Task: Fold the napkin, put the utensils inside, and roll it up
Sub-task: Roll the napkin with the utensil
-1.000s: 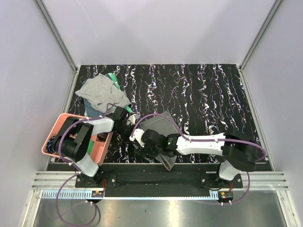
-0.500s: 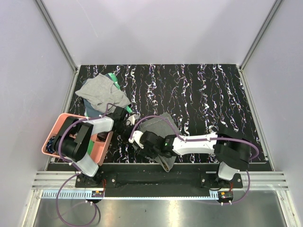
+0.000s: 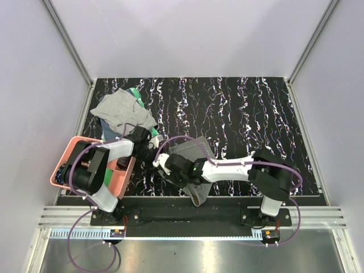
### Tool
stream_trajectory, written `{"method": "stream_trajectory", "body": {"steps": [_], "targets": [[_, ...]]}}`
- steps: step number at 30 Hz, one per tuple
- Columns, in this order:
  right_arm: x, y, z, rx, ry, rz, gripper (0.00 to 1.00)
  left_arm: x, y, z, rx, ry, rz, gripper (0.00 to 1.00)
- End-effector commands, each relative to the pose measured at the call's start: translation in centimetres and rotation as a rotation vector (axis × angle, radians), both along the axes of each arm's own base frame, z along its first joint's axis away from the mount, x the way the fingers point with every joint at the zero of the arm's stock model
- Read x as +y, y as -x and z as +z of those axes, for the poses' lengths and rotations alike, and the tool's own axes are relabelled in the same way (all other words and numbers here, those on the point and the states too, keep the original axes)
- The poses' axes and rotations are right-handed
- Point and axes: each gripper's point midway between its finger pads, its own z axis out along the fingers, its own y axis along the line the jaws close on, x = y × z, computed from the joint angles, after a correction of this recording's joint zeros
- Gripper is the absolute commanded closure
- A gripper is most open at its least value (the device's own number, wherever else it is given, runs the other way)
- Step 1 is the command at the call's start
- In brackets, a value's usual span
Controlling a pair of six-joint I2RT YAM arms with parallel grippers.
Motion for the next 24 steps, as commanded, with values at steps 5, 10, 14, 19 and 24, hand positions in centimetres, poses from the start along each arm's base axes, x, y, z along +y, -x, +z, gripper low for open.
{"method": "stream_trajectory", "body": {"steps": [5, 10, 14, 19, 24], "targets": [[-2.0, 2.1, -0.7, 0.382, -0.102, 0.028, 0.79, 1.1, -2.8, 3.1, -0.18, -0.009, 0.102, 0.25], [-1.8, 1.7, 0.9, 0.535, -0.231, 0.067, 0.79, 1.0, -4.1, 4.6, -0.297, 0.015, 0.137, 0.17], [-1.8, 1.4, 1.9, 0.647, -0.312, 0.092, 0.79, 0.7, -4.2, 5.0, -0.333, 0.044, 0.139, 0.16], [-2.2, 0.8, 2.4, 0.82, -0.394, 0.098, 0.8, 0.3, -4.7, 5.7, -0.4, 0.069, 0.136, 0.14], [-2.7, -0.8, 2.4, 0.931, -0.463, 0.086, 0.81, -1.0, -4.5, 5.6, -0.457, 0.037, 0.092, 0.13]]}}
